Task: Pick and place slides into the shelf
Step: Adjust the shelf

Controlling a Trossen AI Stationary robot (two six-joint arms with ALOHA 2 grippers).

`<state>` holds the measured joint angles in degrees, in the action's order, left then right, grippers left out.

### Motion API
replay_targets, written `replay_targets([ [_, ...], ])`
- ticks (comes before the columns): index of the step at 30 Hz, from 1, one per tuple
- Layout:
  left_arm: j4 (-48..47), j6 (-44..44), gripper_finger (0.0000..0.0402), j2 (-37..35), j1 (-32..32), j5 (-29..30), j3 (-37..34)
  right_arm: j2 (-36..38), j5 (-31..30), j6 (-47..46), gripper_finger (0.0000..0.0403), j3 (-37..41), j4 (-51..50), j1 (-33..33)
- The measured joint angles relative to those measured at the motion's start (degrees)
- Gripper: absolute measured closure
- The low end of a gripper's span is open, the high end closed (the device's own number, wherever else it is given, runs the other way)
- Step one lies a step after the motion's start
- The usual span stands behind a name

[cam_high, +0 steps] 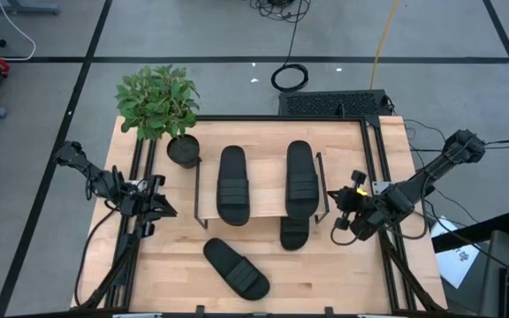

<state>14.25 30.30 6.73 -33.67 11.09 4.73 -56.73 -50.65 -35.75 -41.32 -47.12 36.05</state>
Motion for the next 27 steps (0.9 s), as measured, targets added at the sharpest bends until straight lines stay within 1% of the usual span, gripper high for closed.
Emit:
replay_targets([
  [3,-1.02,-0.49,0.0376,0.02,0.0,0.01,0.01,0.37,0.1,3.9,0.0403,0.17,2.9,-0.08],
  [6,-1.6,-0.83,0.0376,-0.01,0.0,0.03,0.01,0.37,2.75,6.64,0.0403,0.24,4.68,-0.06],
  [11,-2.8,-0.81,0.0376,0.01,0.0,0.18,0.01,0.54,6.22,8.52,0.0403,0.24,5.76,0.88],
  [17,-3.19,-0.81,0.0376,0.01,0.0,1.05,0.01,1.04,7.47,8.4,0.0403,0.24,6.22,3.81],
  [27,-3.88,-0.81,0.0376,-0.01,0.0,1.08,0.01,1.33,7.51,11.15,0.0403,0.24,11.72,7.59],
])
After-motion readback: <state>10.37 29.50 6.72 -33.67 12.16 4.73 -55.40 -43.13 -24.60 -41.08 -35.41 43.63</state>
